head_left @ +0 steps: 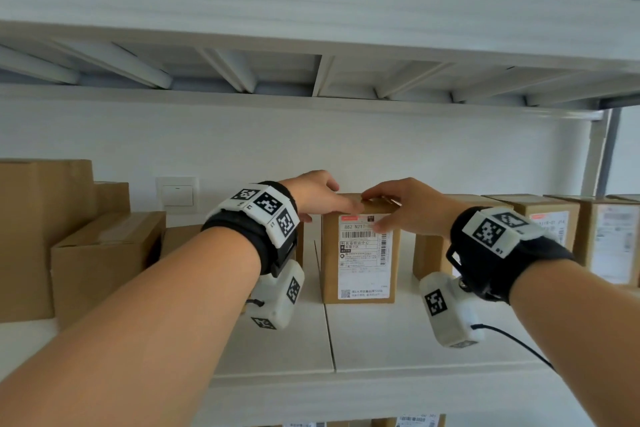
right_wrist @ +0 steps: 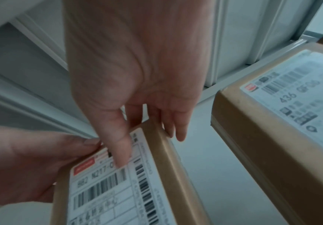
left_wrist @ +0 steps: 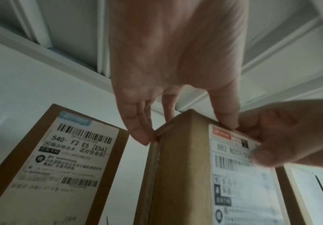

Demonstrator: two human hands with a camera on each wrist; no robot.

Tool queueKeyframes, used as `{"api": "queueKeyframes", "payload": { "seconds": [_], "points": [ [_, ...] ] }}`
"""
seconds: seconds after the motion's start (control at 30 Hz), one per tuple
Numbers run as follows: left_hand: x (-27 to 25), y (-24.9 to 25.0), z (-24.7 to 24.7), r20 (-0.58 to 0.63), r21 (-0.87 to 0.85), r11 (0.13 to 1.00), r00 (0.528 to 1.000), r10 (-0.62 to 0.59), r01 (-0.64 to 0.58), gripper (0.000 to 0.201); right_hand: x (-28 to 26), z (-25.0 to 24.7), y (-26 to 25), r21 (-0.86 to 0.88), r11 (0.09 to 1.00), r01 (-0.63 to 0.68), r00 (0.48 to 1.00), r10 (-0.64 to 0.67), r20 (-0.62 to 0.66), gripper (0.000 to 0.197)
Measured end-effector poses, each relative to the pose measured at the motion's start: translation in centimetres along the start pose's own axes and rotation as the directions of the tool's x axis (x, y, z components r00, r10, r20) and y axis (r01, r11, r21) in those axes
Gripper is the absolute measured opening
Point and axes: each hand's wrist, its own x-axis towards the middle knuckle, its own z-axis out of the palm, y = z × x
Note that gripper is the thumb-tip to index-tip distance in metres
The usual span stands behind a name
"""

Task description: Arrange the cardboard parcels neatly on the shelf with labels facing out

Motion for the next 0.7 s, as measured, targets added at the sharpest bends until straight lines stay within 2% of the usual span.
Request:
{"api": "queueKeyframes", "payload": {
  "seconds": [0.03, 0.1, 0.17, 0.23, 0.33, 0.4, 0.57, 0.7],
  "points": [
    [0.2, 0.2, 0.1, -0.009, 0.049, 0.999, 1.000, 0.017, -0.017, 0.076, 0.0, -0.4, 0.1, 0.009, 1.000, 0.012, 1.000, -0.012, -0.013, 0.049],
    [0.8, 0.5, 0.5, 0.014, 0.119, 0.992, 0.999, 0.048, -0.050, 0.090, -0.2, -1.5, 0.4, 0.078, 0.997, 0.023, 0.997, -0.016, -0.079, 0.047],
    [1.3, 0.9, 1.0, 0.063, 0.184, 0.981, 0.997, 0.052, -0.062, 0.094, -0.6, -2.8, 1.4, 0.101, 0.995, 0.002, 0.987, 0.014, -0.160, 0.046],
    [1.8, 1.2, 1.5, 0.081, 0.199, 0.978, 0.995, 0.051, -0.066, 0.094, -1.0, -3.7, 2.7, 0.049, 0.997, -0.066, 0.978, 0.074, -0.197, 0.046],
    [2.3, 1.6, 2.2, 0.063, 0.147, 0.987, 0.996, 0.062, -0.070, 0.094, -1.7, -3.9, 4.5, -0.124, 0.969, -0.214, 0.968, 0.194, -0.159, 0.051],
    [2.7, 1.9, 2.5, 0.057, 0.140, 0.987, 0.996, 0.070, -0.077, 0.094, -2.0, -3.6, 5.3, -0.238, 0.938, -0.253, 0.966, 0.231, -0.117, 0.049],
    [3.8, 2.7, 3.3, 0.079, 0.157, 0.984, 0.994, 0.074, -0.086, 0.095, -1.8, -3.1, 5.4, -0.359, 0.900, -0.247, 0.968, 0.214, -0.129, 0.029],
    [4.3, 3.3, 3.5, 0.096, 0.181, 0.979, 0.992, 0.077, -0.094, 0.094, -1.5, -3.4, 5.0, -0.356, 0.904, -0.238, 0.971, 0.209, -0.117, 0.028]
  ]
}}
